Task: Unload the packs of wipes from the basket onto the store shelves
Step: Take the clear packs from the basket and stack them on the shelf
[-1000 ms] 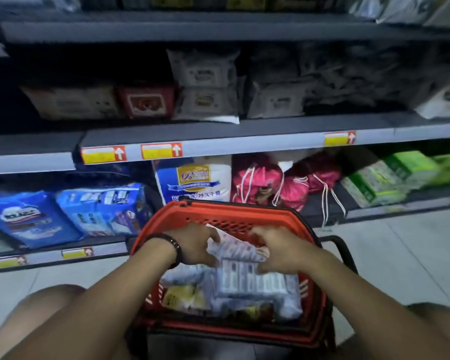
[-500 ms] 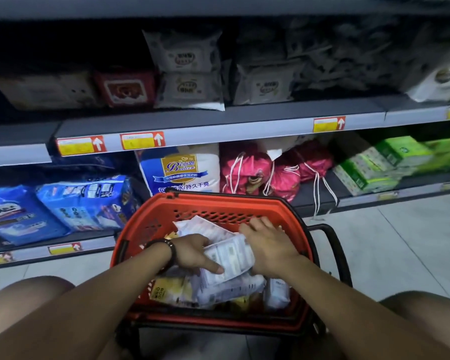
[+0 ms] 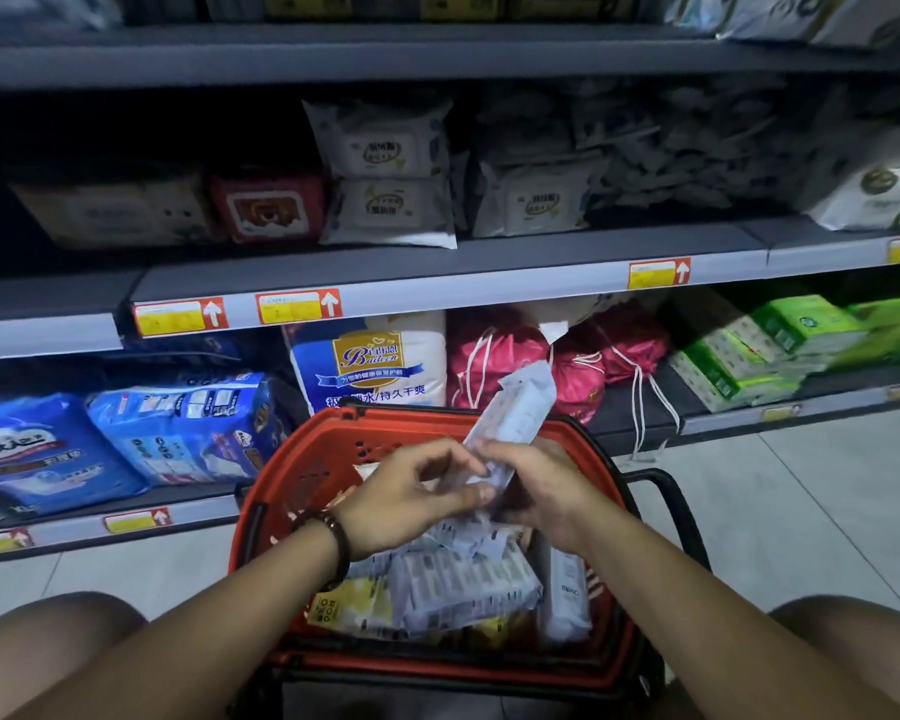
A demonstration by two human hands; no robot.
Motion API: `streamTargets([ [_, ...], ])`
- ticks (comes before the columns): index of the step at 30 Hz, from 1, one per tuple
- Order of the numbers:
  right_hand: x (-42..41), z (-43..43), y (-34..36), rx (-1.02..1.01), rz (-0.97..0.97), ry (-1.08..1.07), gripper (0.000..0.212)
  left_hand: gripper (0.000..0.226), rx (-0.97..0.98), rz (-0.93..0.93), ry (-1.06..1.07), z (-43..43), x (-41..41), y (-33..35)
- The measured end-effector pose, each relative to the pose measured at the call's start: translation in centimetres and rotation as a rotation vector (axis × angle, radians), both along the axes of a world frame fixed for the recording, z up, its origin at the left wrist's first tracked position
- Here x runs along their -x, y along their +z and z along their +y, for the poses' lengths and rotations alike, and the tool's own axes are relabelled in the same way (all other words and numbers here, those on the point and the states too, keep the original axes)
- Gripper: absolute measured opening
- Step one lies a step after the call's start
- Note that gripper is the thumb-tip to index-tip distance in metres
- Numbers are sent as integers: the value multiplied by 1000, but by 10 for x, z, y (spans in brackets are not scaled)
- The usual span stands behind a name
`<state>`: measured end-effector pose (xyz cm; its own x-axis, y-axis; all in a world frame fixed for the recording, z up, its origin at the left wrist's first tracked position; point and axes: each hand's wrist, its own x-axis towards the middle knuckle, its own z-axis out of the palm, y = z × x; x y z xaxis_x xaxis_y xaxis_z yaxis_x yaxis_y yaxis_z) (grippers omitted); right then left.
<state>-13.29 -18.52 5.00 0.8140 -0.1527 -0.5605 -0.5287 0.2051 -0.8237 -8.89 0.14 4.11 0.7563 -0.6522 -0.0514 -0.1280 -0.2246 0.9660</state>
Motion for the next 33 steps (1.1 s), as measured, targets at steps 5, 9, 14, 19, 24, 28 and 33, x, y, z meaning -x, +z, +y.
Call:
streamTargets([
  [5, -8, -5, -1, -95, -27, -61, 65, 58, -24, 446, 267, -7, -19, 7],
  [9, -6, -5, 13, -102, -66, 112, 47, 53, 48, 745, 210, -9, -21, 14],
  [14, -14, -18, 10, 584, -76, 96, 27, 36, 19, 466, 321, -8, -27, 12],
  [19, 1, -25, -7, 1024, 385, 541, 21, 29, -44, 400, 482, 8, -31, 0],
  [24, 16, -26, -77, 1120, 602, 722, 98, 34, -47, 489, 496, 20, -37, -5],
  [28, 12, -31, -82, 899, 617, 511, 136, 37, -53, 497, 472, 20, -34, -4],
  [33, 16, -28, -54, 1118, 526, 493, 102, 37, -61, 468, 471, 20, -35, -3],
])
